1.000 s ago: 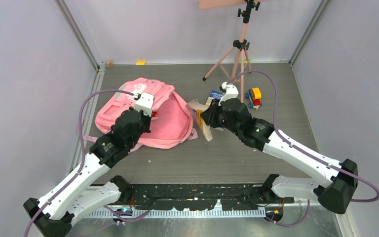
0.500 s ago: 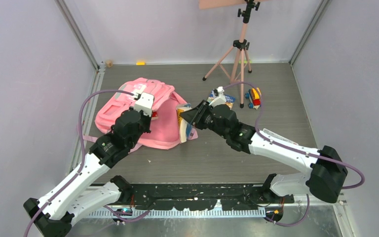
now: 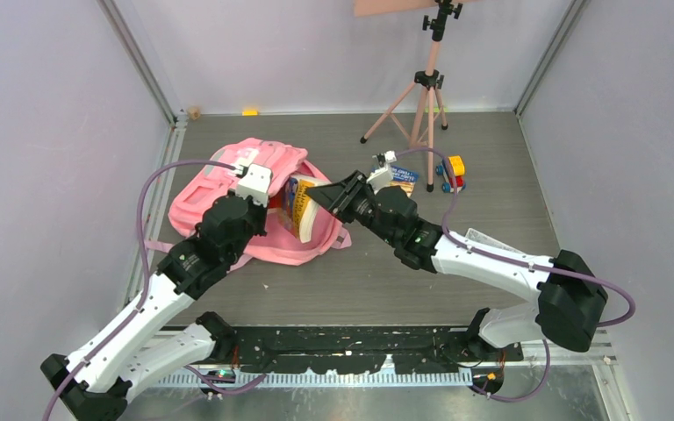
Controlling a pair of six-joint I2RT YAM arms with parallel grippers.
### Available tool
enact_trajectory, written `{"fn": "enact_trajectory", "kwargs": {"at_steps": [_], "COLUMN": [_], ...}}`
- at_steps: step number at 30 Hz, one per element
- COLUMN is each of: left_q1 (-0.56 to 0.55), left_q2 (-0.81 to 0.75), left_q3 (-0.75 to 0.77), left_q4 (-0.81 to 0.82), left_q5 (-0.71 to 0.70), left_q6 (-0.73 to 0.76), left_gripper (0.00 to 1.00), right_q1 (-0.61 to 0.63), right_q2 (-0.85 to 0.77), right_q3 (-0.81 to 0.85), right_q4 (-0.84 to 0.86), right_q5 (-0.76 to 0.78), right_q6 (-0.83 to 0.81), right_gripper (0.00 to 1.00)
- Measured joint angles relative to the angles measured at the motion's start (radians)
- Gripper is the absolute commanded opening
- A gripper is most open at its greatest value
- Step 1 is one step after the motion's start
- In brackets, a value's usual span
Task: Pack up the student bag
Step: Place the book in the student bag.
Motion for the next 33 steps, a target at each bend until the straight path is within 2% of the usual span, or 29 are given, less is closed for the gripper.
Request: {"fn": "enact_trajectory", "kwargs": {"at_steps": [7, 25, 33], "left_q1": [0.002, 0.002, 0.002], "left_q2": [-0.004, -0.010, -0.010], "left_q3": [0.000, 0.000, 0.000], "left_q4": [0.001, 0.002, 0.002], "left_q5": [-0.003, -0.011, -0.010], "left_q6": [0.000, 0.000, 0.000], "left_gripper": [0.00, 0.00, 0.00], "right_q1": [0.008, 0.031, 0.037], "right_q2": [0.026, 0.304, 0.368], "right_q3": [0.000, 0.003, -0.015], "right_q4": [0.085, 0.443, 0.520], "right_q5": [-0.005, 0.064, 0.101], "right_q6": [0.036, 0.175, 0.225], "right_gripper": [0.01, 0.01, 0.01]}}
